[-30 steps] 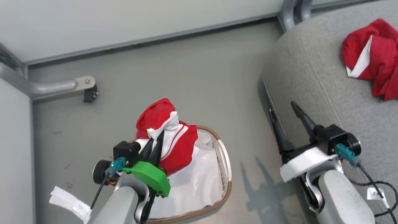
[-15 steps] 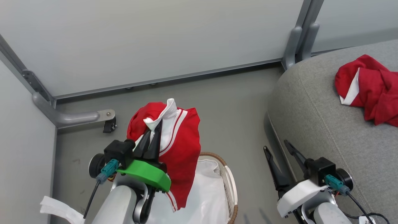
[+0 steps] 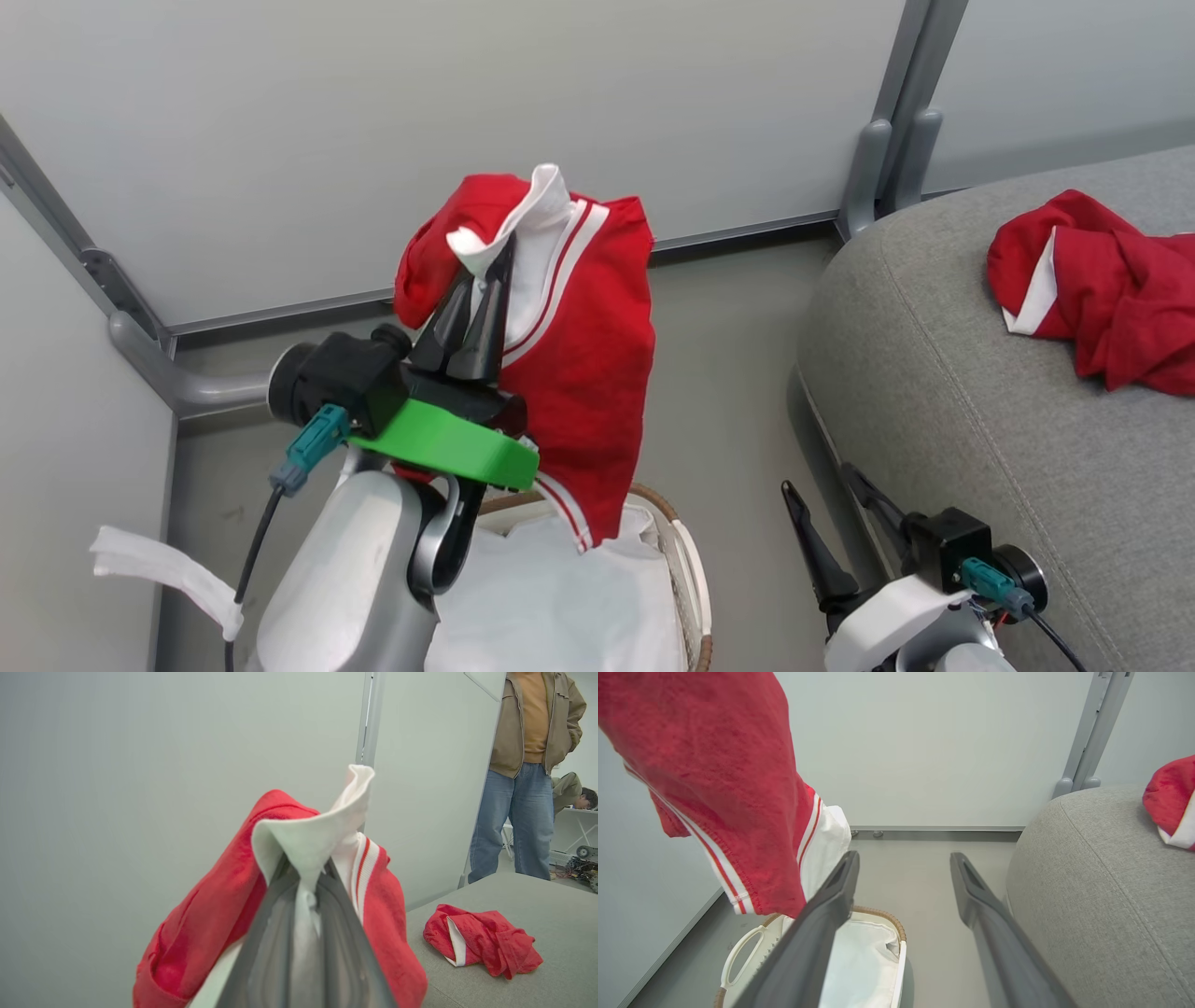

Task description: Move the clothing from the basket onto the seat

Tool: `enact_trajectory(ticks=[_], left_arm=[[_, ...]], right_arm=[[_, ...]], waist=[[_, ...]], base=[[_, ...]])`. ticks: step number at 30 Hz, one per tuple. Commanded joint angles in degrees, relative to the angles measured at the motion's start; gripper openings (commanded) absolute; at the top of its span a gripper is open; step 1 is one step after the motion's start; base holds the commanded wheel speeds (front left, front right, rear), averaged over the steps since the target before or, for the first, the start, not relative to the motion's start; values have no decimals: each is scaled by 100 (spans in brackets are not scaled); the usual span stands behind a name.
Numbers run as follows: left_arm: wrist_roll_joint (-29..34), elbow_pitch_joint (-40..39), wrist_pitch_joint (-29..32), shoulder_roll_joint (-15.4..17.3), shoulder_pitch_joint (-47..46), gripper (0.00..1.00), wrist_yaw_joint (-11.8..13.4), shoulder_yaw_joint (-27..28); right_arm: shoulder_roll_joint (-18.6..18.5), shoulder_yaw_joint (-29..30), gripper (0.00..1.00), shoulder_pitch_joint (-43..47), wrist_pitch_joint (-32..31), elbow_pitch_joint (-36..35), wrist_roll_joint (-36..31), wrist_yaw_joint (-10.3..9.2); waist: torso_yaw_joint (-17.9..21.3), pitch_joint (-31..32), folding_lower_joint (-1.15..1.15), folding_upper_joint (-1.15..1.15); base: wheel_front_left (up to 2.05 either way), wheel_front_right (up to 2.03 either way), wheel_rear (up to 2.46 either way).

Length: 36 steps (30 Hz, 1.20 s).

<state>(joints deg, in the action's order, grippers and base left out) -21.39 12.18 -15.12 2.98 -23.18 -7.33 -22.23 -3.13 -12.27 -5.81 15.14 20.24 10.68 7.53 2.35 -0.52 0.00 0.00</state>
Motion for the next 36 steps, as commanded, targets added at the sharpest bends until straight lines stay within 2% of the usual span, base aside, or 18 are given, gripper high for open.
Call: enact_trajectory(ticks=[1, 8, 14, 22, 30, 36], left_arm=[[2, -28, -7, 11, -114, 0, -21, -25], [-3, -74, -7, 4, -196, 0, -21, -111], [-34, -172, -7, -1, -242, 0, -21, -231], [-149, -207, -7, -2, -335, 0, -19, -479], [-239, -237, -7, -1, -444, 0, -15, -731], [-333, -237, -7, -1, -536, 0, 42, -962]], right_arm=[[-11, -21, 100, 78, 4, 25, -19, -7], [-50, -335, 100, 58, 3, 43, -52, -7], [-295, -1040, 100, -177, 3, -18, 85, -7], [-605, -1992, 100, -835, 3, 258, 540, -7], [-725, -2551, 100, -1481, 3, 631, 697, -7], [-624, -2627, 100, -1848, 3, 933, 740, -7]], waist=[[7, 1, 0, 0], [-9, -25, 0, 0], [-105, -121, 0, 0], [-292, -251, 0, 0], [-480, -362, 0, 0], [-626, -442, 0, 0]], base=[[0, 0, 0], [0, 0, 0], [0, 0, 0], [0, 0, 0], [0, 0, 0], [0, 0, 0]])
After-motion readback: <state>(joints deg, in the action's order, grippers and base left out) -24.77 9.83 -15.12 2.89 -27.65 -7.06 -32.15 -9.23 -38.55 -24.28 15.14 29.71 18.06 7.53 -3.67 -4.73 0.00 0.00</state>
